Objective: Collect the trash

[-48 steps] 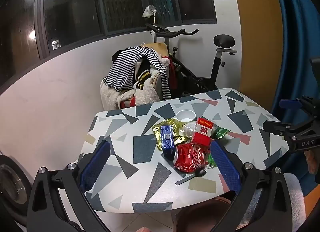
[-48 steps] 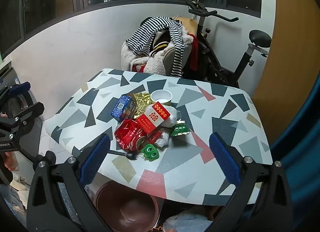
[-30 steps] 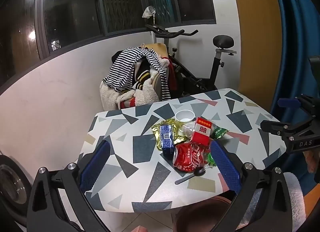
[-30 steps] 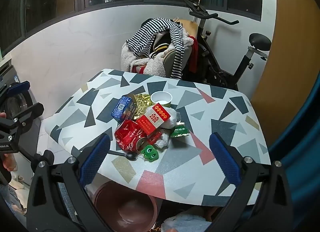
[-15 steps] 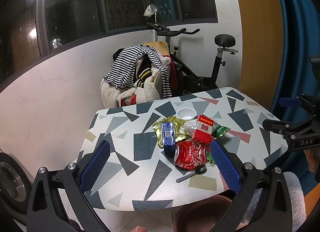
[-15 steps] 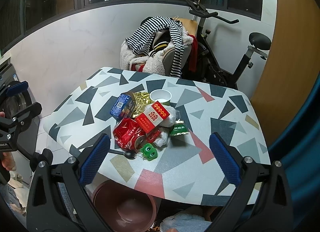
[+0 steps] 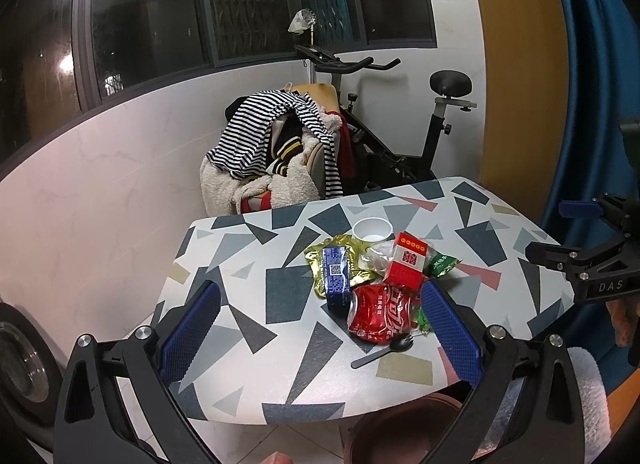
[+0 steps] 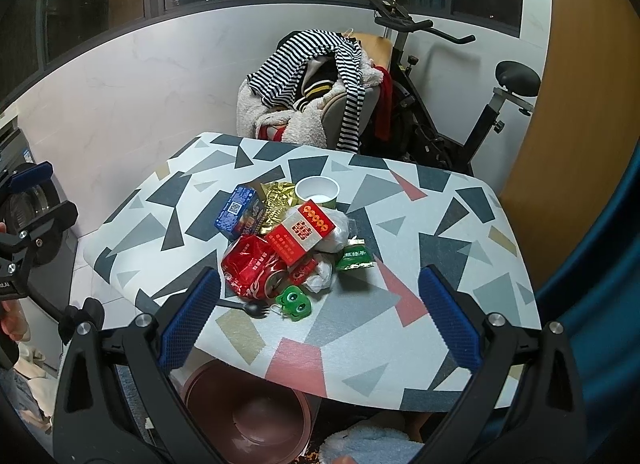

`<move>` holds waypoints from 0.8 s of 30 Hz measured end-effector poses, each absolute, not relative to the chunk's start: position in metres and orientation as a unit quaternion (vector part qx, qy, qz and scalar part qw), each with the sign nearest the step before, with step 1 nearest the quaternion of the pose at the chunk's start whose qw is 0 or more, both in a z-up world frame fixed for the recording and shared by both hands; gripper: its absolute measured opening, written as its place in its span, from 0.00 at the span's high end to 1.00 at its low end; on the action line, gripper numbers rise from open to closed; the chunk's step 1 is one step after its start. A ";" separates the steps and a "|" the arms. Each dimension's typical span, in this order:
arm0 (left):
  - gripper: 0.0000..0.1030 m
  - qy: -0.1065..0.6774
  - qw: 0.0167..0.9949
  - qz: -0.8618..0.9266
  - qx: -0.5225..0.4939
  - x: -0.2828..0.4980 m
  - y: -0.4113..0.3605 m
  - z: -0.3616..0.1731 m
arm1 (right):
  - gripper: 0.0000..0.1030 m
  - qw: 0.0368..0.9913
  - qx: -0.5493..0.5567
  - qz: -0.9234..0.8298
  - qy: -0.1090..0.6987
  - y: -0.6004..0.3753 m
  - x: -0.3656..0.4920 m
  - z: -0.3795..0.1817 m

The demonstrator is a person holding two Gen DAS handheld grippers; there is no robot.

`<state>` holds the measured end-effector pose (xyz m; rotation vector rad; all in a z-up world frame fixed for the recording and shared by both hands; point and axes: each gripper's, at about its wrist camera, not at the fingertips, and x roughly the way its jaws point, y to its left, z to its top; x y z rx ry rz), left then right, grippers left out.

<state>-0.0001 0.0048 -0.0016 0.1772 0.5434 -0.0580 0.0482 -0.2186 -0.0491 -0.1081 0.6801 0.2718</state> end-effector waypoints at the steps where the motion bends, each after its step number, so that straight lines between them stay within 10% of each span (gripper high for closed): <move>1: 0.05 0.268 0.959 -0.029 0.088 0.000 0.004 -0.001 | 0.05 0.932 -0.052 0.132 0.334 -0.219 0.050 -0.050; 24: 0.05 0.264 0.960 -0.027 0.089 -0.002 0.003 -0.005 | 0.05 0.932 -0.051 0.130 0.335 -0.221 0.052 -0.051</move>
